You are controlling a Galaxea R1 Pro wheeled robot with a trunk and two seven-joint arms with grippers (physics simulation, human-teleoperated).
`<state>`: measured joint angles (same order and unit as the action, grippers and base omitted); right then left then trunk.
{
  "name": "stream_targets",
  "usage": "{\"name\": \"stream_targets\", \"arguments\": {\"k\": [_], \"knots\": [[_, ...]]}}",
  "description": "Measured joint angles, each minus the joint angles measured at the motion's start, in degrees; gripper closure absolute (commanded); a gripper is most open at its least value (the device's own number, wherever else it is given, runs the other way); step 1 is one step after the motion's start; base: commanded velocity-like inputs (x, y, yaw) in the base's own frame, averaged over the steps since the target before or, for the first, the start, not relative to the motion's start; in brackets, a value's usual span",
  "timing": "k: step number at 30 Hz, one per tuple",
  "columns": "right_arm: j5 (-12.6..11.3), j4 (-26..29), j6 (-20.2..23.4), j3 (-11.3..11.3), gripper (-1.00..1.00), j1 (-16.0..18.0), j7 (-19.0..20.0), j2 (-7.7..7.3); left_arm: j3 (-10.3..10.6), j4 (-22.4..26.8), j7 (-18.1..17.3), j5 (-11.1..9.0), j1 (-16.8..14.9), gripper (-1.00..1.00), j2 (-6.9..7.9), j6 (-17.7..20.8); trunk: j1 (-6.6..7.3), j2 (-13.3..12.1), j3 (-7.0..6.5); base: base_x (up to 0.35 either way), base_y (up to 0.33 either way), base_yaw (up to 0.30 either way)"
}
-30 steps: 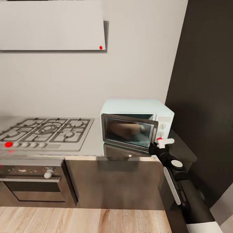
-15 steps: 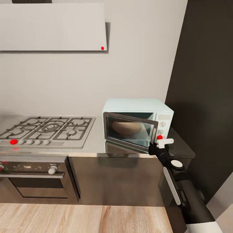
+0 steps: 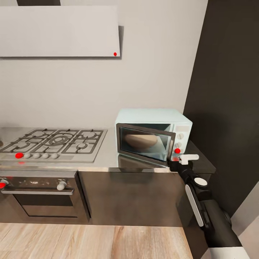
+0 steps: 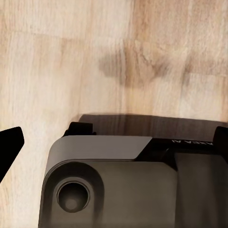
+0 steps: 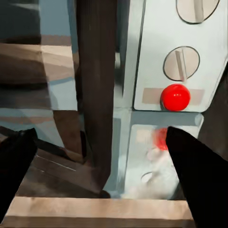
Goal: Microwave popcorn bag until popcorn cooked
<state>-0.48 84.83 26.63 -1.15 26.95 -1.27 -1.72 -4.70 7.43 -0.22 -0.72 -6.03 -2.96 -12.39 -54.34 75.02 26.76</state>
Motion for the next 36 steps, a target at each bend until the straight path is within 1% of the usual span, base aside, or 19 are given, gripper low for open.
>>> {"name": "stream_targets", "arguments": {"k": [3, 7, 11, 14, 20, 30, 34, 36], "knots": [[0.00, 0.01, 0.01, -0.01, -1.00, 0.00, 0.00, 0.01, 0.00, 0.00, 0.00, 0.00, 0.00, -1.00, 0.00, 0.00, 0.00, 0.00, 0.00, -0.013, 0.000, 0.000], [0.00, 0.01, 0.00, -0.02, -1.00, -0.01, 0.00, 0.02, 0.00, 0.00, 0.01, 0.00, 0.00, -1.00, 0.00, 0.00, -0.03, 0.00, 0.00, -0.231, 0.000, 0.000], [0.00, -0.02, 0.03, -0.06, -1.00, 0.00, 0.00, 0.02, 0.00, 0.00, 0.00, 0.00, 0.00, -1.00, 0.00, 0.00, -0.01, 0.00, 0.00, -0.088, 0.000, 0.000], [0.00, -0.04, 0.02, -0.08, -1.00, 0.00, 0.00, 0.01, -0.05, 0.00, -0.01, 0.00, 0.00, -1.00, 0.00, -0.01, 0.00, 0.00, 0.00, -0.012, -0.032, 0.000], [0.00, 0.02, 0.00, -0.01, -1.00, 0.00, 0.00, -0.02, -0.09, -0.01, -0.02, 0.00, 0.00, -1.00, 0.00, -0.02, 0.00, 0.00, 0.00, -0.001, -0.261, 0.000], [0.00, 0.01, -0.14, 0.38, -1.00, 0.00, -0.17, 0.06, -0.12, 0.00, -0.01, -0.05, 0.00, -1.00, 0.00, -0.22, 0.00, 0.00, 0.00, 0.000, -0.015, 0.000], [0.01, 2.07, -0.22, 0.47, -1.00, -0.11, -0.61, 0.15, -0.11, 0.00, -0.01, -0.06, 0.00, -1.00, 0.00, -0.18, 0.00, 0.00, 0.00, 0.007, 0.000, 0.000], [0.01, 2.61, -0.37, 0.50, -1.00, -0.27, -0.63, 0.14, -0.18, 0.00, 0.02, -0.08, 0.00, -1.00, 0.00, -0.20, 0.02, 0.01, 0.00, 0.202, 0.000, 0.000]]}}
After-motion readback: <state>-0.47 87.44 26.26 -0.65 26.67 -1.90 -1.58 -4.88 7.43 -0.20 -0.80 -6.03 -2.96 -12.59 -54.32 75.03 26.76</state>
